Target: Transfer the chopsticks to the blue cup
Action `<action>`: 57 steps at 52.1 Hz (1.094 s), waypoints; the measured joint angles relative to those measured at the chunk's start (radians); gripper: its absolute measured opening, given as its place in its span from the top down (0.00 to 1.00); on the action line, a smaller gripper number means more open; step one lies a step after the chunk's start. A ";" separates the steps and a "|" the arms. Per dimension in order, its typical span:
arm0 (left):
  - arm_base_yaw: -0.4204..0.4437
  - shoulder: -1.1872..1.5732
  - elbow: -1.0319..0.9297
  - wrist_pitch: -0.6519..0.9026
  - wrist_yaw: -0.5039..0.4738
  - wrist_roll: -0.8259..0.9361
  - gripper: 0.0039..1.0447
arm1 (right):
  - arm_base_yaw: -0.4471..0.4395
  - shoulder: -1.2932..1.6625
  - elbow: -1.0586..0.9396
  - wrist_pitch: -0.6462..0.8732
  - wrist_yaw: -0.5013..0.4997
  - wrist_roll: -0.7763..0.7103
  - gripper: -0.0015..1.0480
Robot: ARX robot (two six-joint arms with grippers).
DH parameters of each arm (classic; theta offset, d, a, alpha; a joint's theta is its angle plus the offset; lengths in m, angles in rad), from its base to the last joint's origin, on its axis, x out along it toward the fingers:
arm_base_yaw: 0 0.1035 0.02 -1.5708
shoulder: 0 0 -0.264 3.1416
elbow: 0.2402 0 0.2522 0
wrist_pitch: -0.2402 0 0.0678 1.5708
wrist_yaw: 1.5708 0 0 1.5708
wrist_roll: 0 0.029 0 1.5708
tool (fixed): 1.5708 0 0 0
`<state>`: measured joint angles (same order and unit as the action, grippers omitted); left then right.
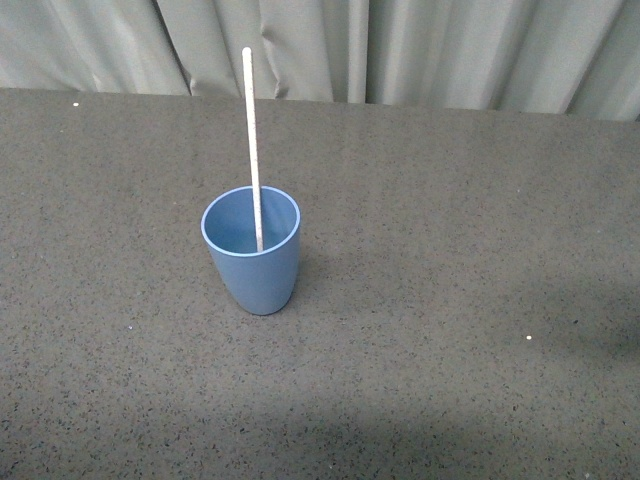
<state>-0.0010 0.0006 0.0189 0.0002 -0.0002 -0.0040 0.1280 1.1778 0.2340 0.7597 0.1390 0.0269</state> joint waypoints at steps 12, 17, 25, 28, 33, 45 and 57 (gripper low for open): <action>0.000 0.000 0.000 0.000 0.000 0.000 0.06 | -0.038 -0.092 -0.133 0.230 -0.048 -0.021 0.63; 0.000 0.000 0.000 0.000 0.000 0.000 0.06 | -0.057 -0.135 -0.166 0.190 -0.078 -0.023 0.76; 0.000 0.000 0.000 0.000 0.000 0.000 0.06 | -0.126 -0.290 -0.198 0.079 -0.132 -0.026 0.99; 0.000 0.000 0.000 0.000 0.000 0.000 0.06 | -0.126 -0.330 -0.205 0.046 -0.135 -0.026 0.99; 0.000 0.000 0.000 0.000 0.000 0.000 0.06 | -0.126 -0.390 -0.215 -0.009 -0.137 -0.026 0.99; 0.000 0.000 0.000 0.000 0.000 0.000 0.06 | -0.126 -0.575 -0.229 -0.170 -0.137 -0.026 0.99; 0.000 0.000 0.000 0.000 0.000 0.000 0.06 | -0.126 -0.734 -0.230 -0.318 -0.137 -0.026 0.99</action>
<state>-0.0010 0.0010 0.0189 0.0002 -0.0002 -0.0036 0.0017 0.4438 0.0044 0.4416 0.0017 0.0013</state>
